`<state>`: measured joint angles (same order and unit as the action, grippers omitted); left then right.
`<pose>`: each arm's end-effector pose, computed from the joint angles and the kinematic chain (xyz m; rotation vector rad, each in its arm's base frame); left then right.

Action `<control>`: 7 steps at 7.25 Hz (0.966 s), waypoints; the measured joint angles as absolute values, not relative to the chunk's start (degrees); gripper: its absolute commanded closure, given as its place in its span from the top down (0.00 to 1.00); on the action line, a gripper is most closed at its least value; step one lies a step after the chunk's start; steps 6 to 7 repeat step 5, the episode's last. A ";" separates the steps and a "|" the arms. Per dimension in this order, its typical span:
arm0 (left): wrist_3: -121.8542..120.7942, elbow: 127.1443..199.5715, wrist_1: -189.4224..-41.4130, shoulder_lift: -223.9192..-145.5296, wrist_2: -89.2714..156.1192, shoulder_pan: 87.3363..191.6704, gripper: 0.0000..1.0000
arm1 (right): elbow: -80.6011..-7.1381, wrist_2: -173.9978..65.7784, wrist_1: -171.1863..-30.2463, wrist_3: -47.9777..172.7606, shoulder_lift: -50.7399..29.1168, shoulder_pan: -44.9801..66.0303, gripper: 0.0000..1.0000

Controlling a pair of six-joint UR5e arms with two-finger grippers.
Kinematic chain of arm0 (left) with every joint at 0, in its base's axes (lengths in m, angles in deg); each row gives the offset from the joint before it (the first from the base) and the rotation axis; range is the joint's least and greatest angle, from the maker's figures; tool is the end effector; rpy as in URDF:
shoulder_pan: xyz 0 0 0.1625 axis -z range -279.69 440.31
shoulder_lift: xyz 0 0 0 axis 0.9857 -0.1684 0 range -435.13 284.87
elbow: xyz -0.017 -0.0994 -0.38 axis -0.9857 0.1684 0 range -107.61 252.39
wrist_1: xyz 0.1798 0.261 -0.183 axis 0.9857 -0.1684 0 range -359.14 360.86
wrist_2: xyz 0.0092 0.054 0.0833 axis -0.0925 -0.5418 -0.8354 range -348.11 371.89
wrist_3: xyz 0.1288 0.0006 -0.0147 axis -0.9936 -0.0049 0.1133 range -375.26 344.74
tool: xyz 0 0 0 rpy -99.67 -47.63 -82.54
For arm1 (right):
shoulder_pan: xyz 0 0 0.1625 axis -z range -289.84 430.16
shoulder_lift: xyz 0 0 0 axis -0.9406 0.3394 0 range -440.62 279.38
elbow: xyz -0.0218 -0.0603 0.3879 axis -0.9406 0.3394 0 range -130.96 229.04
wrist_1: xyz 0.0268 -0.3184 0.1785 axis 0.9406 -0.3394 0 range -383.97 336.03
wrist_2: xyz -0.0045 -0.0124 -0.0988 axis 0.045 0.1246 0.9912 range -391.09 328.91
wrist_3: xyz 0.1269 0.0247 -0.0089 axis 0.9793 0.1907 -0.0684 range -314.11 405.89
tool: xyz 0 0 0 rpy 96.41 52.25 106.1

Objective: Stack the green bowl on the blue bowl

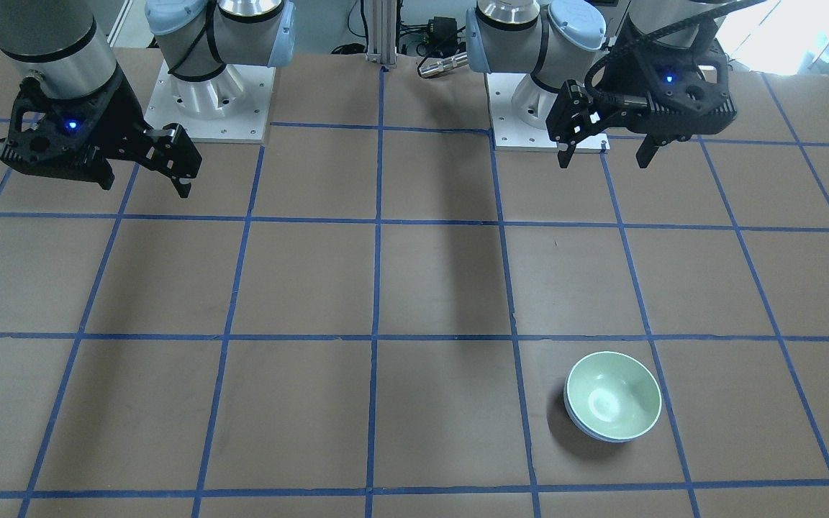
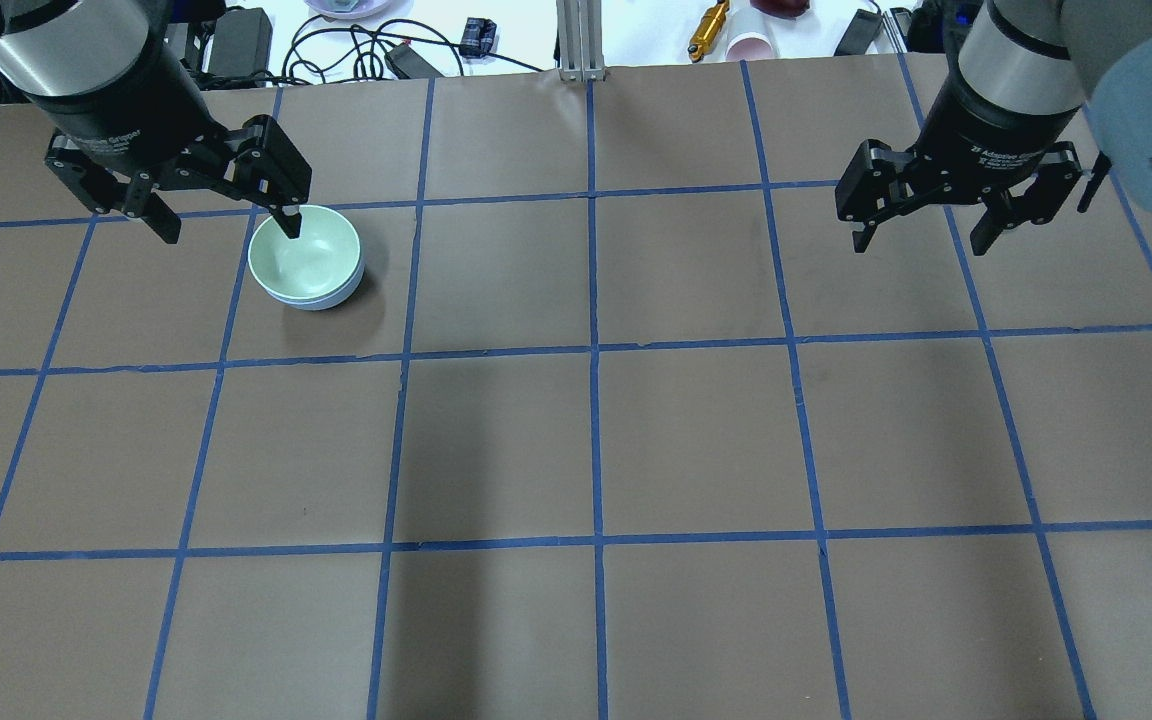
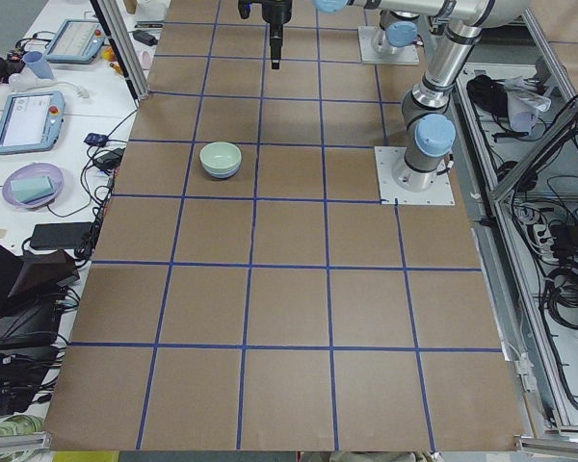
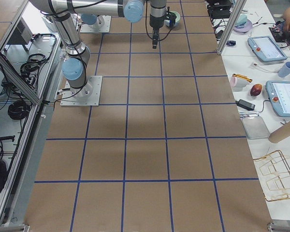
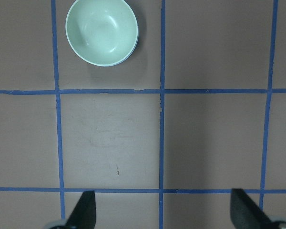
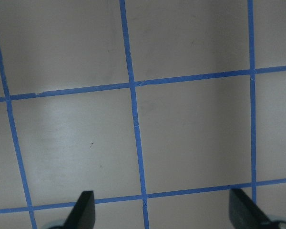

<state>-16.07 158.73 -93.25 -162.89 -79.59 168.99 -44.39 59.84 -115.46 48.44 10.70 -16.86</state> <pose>-0.1201 -0.4301 0.4640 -0.0145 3.1148 -0.0478 0.1086 -0.4362 0.4123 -0.1506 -3.1218 -0.0171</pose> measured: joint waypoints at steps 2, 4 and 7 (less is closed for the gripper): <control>-16.58 158.61 -93.58 -162.69 -79.62 168.77 1.00 | -44.39 59.87 -115.46 48.44 10.70 -16.86 1.00; -17.34 158.54 -93.83 -162.40 -78.96 168.95 1.00 | -44.39 59.88 -115.46 48.44 10.70 -16.86 1.00; -17.42 158.53 -93.86 -162.20 -78.70 169.05 1.00 | -44.39 59.88 -115.46 48.44 10.70 -16.85 1.00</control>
